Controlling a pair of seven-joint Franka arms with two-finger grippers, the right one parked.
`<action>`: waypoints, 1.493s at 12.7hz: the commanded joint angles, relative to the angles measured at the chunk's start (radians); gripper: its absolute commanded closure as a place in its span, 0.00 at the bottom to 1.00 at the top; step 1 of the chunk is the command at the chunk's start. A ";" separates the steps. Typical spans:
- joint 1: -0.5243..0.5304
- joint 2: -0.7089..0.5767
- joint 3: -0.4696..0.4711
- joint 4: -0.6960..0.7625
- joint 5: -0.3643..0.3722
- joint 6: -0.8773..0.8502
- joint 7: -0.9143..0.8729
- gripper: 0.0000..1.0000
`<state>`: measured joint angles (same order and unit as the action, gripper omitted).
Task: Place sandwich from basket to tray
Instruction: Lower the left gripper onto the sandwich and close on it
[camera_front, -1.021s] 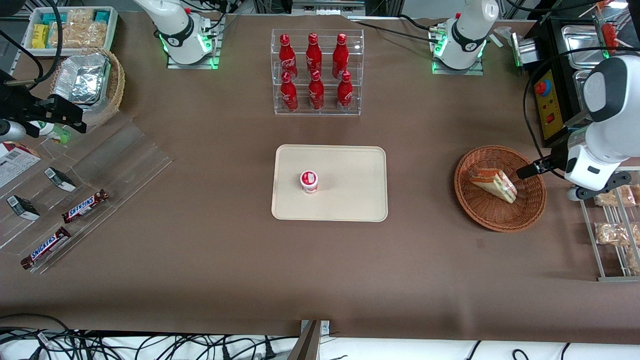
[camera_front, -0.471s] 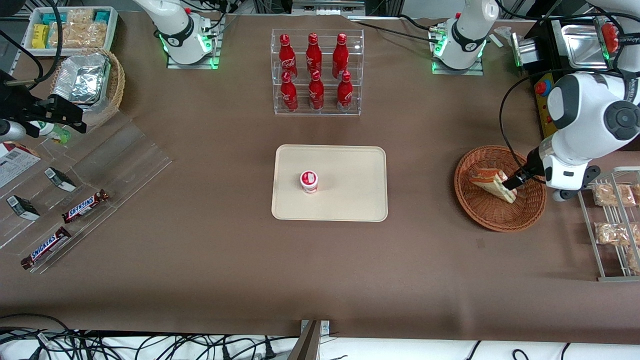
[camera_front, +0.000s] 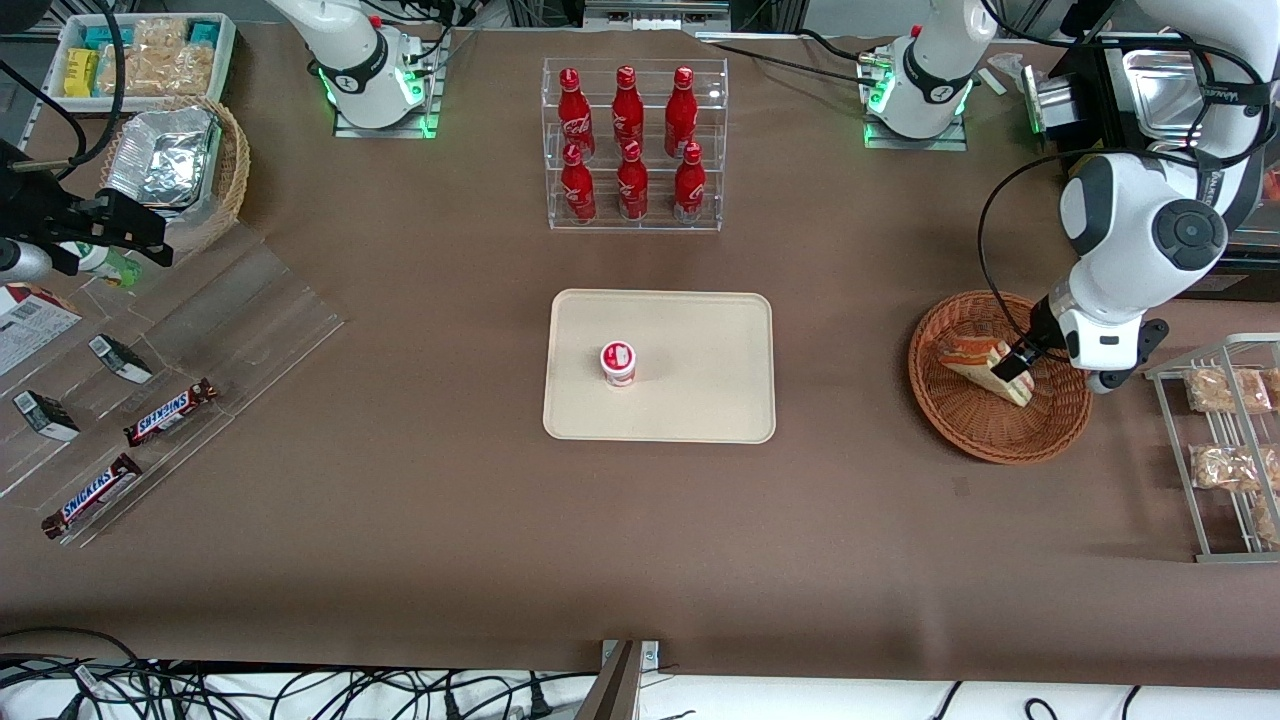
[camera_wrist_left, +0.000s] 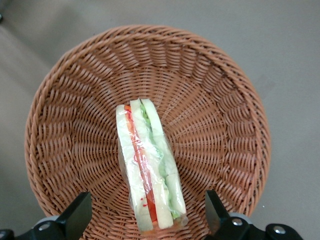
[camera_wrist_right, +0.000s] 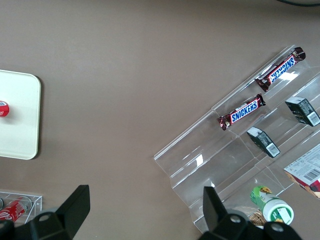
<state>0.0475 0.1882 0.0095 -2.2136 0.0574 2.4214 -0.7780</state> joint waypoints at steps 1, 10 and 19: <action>-0.001 0.034 -0.003 -0.015 0.028 0.073 -0.075 0.00; 0.000 0.113 -0.002 -0.060 0.030 0.202 -0.110 0.57; 0.000 0.028 -0.005 -0.021 0.047 0.049 -0.037 0.98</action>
<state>0.0453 0.2834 0.0081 -2.2505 0.0752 2.5577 -0.8486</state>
